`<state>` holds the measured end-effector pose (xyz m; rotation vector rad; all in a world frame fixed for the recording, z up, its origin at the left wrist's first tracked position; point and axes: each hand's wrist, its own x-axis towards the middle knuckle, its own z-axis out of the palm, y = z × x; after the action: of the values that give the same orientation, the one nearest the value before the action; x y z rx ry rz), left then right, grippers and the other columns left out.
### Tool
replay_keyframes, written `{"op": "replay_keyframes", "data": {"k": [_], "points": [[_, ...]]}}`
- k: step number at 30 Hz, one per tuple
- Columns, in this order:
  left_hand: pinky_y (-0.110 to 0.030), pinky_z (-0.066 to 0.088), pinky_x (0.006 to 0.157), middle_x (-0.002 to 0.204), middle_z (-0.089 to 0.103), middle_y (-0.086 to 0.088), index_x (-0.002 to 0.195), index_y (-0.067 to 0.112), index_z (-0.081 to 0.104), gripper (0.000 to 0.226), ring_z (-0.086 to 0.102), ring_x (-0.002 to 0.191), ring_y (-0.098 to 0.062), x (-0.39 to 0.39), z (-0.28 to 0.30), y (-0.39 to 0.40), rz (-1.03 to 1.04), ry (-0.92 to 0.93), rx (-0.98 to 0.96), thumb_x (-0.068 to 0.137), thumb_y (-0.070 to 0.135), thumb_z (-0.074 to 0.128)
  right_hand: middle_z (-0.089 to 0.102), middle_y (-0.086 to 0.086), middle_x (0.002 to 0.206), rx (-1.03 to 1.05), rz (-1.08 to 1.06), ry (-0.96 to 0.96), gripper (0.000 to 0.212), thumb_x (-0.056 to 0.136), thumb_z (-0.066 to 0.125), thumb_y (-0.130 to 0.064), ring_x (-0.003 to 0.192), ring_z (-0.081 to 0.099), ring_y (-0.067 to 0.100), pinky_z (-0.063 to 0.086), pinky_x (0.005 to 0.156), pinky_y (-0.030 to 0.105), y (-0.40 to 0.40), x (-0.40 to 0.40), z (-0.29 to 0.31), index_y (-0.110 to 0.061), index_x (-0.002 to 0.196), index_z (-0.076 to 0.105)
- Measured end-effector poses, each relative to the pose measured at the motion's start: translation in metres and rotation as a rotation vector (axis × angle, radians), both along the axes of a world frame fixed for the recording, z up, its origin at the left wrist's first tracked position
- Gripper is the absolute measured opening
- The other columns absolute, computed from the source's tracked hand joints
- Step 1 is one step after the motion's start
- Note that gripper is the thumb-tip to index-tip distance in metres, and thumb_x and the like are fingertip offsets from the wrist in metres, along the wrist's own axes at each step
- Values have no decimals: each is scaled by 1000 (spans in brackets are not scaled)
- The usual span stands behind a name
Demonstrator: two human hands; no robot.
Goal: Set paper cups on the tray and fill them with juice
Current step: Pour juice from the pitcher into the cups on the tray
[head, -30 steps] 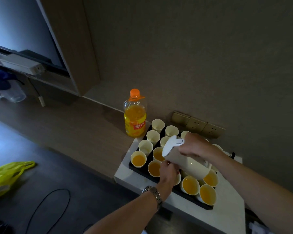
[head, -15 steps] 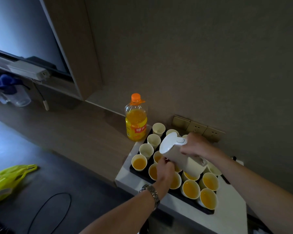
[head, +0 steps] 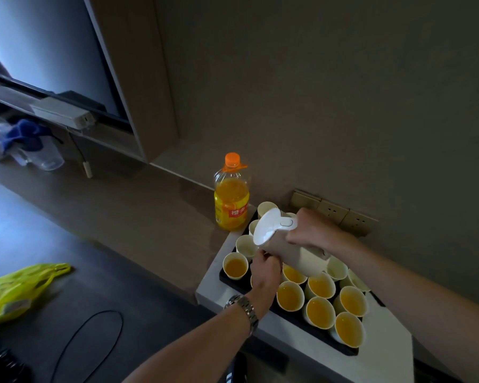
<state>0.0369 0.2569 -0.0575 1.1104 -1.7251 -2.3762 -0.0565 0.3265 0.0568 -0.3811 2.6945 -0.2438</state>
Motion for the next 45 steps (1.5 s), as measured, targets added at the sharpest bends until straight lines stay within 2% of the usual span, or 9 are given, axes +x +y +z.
{"op": "replay_keyframes", "data": {"k": [6, 11, 15, 21, 28, 31, 36, 40, 45], "points": [[-43, 53, 85, 93, 64, -9, 88, 20, 60, 24, 56, 91, -28, 1, 8, -12, 20, 22, 9, 80, 2, 48, 60, 4, 85, 21, 27, -18, 20, 77, 67, -25, 89, 66, 28, 45, 62, 27, -21, -4, 0, -14, 90, 55], [-49, 53, 97, 100, 67, -5, 107, 18, 60, 34, 61, 101, -30, -1, 2, -19, 11, 9, 26, 93, -9, 44, 54, 2, 73, 78, 48, -22, 20, 80, 63, -22, 79, 60, 26, 41, 59, 26, -38, -5, 2, -16, 70, 47], [-53, 52, 100, 102, 67, -6, 98, 25, 61, 32, 61, 105, -33, -1, -1, -21, 22, 12, 53, 91, -2, 46, 49, 2, 67, 114, 55, -30, 24, 82, 61, -22, 72, 54, 24, 35, 50, 25, -47, -7, 3, -16, 68, 42], [-58, 54, 97, 104, 71, -16, 92, 23, 65, 26, 64, 111, -42, -3, -14, -19, 22, 26, 65, 71, 15, 54, 54, 4, 69, 154, 62, -52, 18, 82, 59, -21, 65, 54, 21, 35, 49, 23, -56, -12, 0, -15, 70, 47], [-46, 51, 79, 84, 63, -13, 81, 14, 64, 24, 56, 84, -27, -7, -20, -14, 24, 36, 114, 61, 20, 54, 57, 5, 76, 207, 83, -75, 11, 82, 60, -23, 74, 60, 23, 41, 53, 24, -61, -18, -4, -13, 85, 54], [-58, 55, 89, 81, 69, -9, 84, 17, 70, 31, 62, 84, -29, -12, -36, -12, 6, 5, 86, 57, 27, 59, 60, 6, 78, 218, 91, -74, 11, 80, 60, -23, 74, 62, 22, 43, 55, 24, -64, -21, -6, -14, 81, 55], [-59, 54, 91, 86, 74, -9, 85, 21, 73, 27, 66, 89, -36, -17, -46, -11, -25, -21, 60, 62, 26, 59, 63, 8, 74, 222, 93, -87, 9, 77, 61, -19, 68, 61, 22, 41, 54, 24, -67, -24, -6, -11, 78, 59], [-57, 55, 92, 93, 74, -12, 89, 18, 72, 27, 64, 88, -30, -17, -44, -12, -23, -16, 90, 66, 23, 60, 61, 8, 71, 237, 102, -85, 7, 73, 62, -17, 65, 60, 23, 38, 51, 22, -71, -25, -5, -11, 72, 58], [-54, 55, 94, 102, 73, -12, 99, 15, 68, 18, 65, 97, -30, -16, -44, -11, -16, 6, 127, 87, 5, 59, 62, 9, 72, 263, 118, -101, 7, 70, 63, -16, 67, 61, 24, 40, 53, 22, -76, -26, -5, -10, 70, 59]]}}
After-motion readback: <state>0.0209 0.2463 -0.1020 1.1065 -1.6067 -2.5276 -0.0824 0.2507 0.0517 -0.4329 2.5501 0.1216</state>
